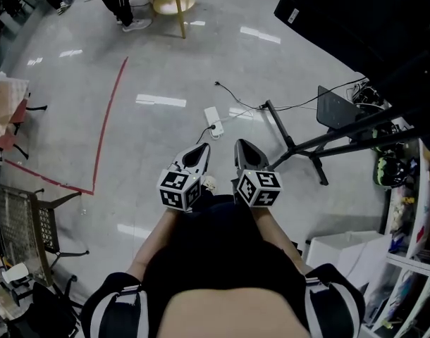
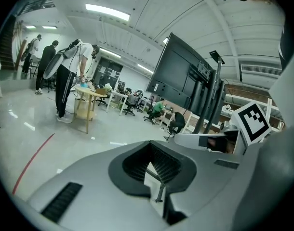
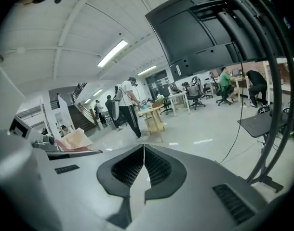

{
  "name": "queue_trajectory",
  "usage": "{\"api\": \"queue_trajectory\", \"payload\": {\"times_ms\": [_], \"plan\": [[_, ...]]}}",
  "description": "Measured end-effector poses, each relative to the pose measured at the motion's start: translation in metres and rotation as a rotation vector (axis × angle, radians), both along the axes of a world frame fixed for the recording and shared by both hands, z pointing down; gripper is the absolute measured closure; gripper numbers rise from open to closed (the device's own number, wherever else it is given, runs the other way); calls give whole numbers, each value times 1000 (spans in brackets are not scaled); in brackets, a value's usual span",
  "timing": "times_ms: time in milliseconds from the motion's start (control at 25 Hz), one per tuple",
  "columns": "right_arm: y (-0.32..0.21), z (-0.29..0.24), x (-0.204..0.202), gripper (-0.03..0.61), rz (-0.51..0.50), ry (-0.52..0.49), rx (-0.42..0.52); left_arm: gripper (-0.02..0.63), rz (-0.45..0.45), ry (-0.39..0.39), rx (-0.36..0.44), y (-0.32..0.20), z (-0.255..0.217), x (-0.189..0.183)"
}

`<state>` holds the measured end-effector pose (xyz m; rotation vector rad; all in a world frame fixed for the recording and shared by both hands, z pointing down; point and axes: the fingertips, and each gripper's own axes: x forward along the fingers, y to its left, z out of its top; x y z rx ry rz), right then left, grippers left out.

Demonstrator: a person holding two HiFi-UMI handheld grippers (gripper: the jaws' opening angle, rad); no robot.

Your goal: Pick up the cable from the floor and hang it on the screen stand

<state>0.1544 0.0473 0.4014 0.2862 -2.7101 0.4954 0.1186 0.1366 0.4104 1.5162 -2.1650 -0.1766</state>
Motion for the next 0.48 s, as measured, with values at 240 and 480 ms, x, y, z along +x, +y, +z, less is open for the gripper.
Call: {"api": "queue_trajectory", "payload": {"times_ms": [240,480], "plan": [[-27,8,-21,554,-16,4,1,611,-7,16,-1,-28,12,-24],[-40,13,-25,554,-1,-8,1,611,-24,36,15,-40,13,-31]]}}
